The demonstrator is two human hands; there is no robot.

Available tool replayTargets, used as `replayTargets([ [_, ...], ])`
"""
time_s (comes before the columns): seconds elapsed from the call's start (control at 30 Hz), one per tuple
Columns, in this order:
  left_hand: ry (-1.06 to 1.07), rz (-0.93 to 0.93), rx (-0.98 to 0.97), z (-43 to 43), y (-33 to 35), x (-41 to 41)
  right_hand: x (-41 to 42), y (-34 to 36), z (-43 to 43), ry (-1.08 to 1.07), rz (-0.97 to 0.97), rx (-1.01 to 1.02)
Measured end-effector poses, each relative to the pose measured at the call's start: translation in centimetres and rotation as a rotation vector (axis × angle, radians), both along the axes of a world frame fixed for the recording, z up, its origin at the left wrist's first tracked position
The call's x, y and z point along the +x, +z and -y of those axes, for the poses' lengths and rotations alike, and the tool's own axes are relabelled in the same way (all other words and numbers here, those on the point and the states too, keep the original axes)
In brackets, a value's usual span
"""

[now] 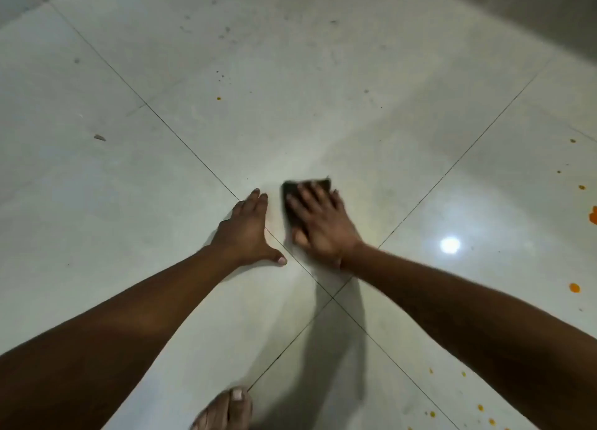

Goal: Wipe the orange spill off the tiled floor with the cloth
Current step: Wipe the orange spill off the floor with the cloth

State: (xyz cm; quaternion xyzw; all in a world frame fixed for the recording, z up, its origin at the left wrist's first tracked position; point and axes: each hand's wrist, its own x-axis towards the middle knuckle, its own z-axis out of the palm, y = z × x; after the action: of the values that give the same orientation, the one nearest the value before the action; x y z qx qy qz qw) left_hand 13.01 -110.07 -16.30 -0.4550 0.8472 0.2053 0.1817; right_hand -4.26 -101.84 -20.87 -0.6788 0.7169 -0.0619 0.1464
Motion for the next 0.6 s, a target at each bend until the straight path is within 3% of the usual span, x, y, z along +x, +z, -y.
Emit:
replayTargets([
  [0.07, -0.005, 0.04, -0.051, 1.1, 0.6, 2.3, 0.4, -0.5, -5.0, 0.314, -0.007, 0.005],
  [0.1, 0.005, 0.079, -0.062, 1.6, 0.6, 3.5, -1.5, -0.5, -6.0, 0.364, -0.003, -0.018],
  [0.13, 0.029, 0.119, -0.048, 1.9, 0.5, 4.5, -3.4, -0.7, -5.5, 0.325, -0.017, -0.034],
  [0.2, 0.078, 0.159, 0.024, 1.9, 0.0, 6.0, -5.2, -0.1, -1.1, 0.005, -0.053, 0.016],
  [0.27, 0.089, 0.151, 0.049, 1.8, -0.3, 6.3, -2.0, 0.6, 4.4, -0.238, -0.056, 0.091],
  [0.3, 0.091, 0.137, 0.05, 1.7, -0.4, 6.2, 1.0, 0.8, 5.9, -0.187, -0.041, 0.076],
  [0.37, 0.112, 0.089, 0.058, 1.8, -0.5, 6.4, 6.4, 0.5, 5.7, 0.153, 0.008, 0.05],
  [0.43, 0.121, 0.05, 0.054, 1.7, -0.6, 6.7, 7.0, -0.3, 3.5, 0.473, -0.024, 0.029],
  [0.47, 0.119, 0.049, 0.046, 1.6, -0.6, 6.7, 6.0, -0.5, 3.9, 0.509, -0.047, -0.008],
  [0.6, 0.114, 0.081, 0.063, 1.5, -0.4, 6.4, 4.0, 0.2, 5.8, -0.011, -0.048, 0.028],
])
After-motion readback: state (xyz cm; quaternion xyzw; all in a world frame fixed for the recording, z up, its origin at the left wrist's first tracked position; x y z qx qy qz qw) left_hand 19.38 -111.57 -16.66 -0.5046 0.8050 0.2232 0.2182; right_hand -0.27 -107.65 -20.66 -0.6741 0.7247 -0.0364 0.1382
